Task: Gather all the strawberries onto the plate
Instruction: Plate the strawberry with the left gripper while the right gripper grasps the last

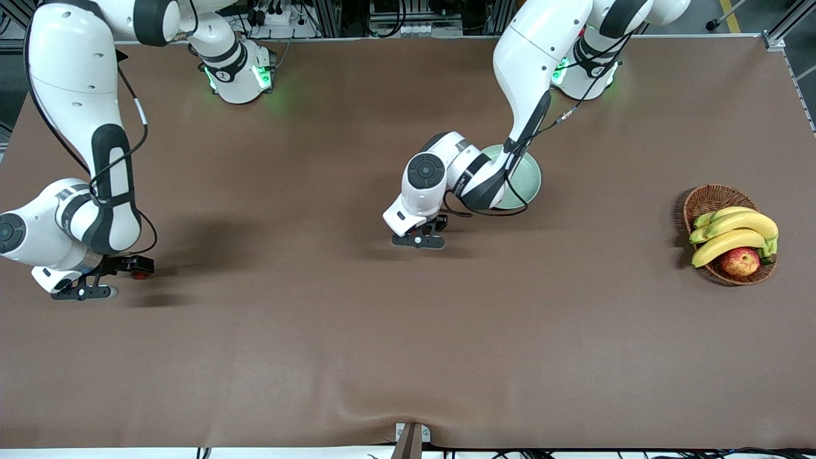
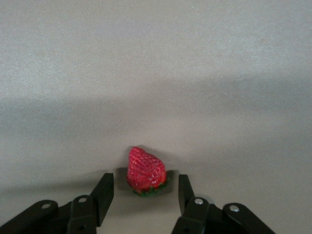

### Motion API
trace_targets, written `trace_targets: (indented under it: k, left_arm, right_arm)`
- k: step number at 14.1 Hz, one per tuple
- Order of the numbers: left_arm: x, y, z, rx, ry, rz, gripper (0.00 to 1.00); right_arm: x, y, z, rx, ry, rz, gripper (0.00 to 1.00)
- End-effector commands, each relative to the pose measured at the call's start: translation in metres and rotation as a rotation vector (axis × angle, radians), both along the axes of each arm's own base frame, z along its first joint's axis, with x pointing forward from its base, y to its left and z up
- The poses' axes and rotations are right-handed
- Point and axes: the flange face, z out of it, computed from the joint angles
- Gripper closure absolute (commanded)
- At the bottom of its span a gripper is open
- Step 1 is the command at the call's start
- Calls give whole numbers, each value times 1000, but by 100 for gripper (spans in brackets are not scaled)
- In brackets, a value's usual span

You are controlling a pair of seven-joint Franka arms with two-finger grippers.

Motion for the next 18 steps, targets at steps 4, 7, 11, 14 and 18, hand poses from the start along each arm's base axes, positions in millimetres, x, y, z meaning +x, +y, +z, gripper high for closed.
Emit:
trace_targets:
  k: [4, 7, 11, 14, 18]
  left_arm:
    - [12, -2, 11, -33, -32, 8, 94]
    - [13, -1, 16, -33, -27, 25, 99]
    - [4, 18, 67, 60, 53, 42, 98]
    - [-3, 61, 84, 108, 60, 42, 96]
    - [-26, 100, 101, 161, 51, 29, 97]
  right_arm:
    - [0, -11, -21, 69, -49, -78, 0]
    - [1, -11, -22, 63, -54, -77, 0]
    - [0, -12, -23, 62, -52, -75, 0]
    - [0, -11, -24, 65, -47, -72, 79]
    - [-1, -10, -24, 70, -41, -54, 100]
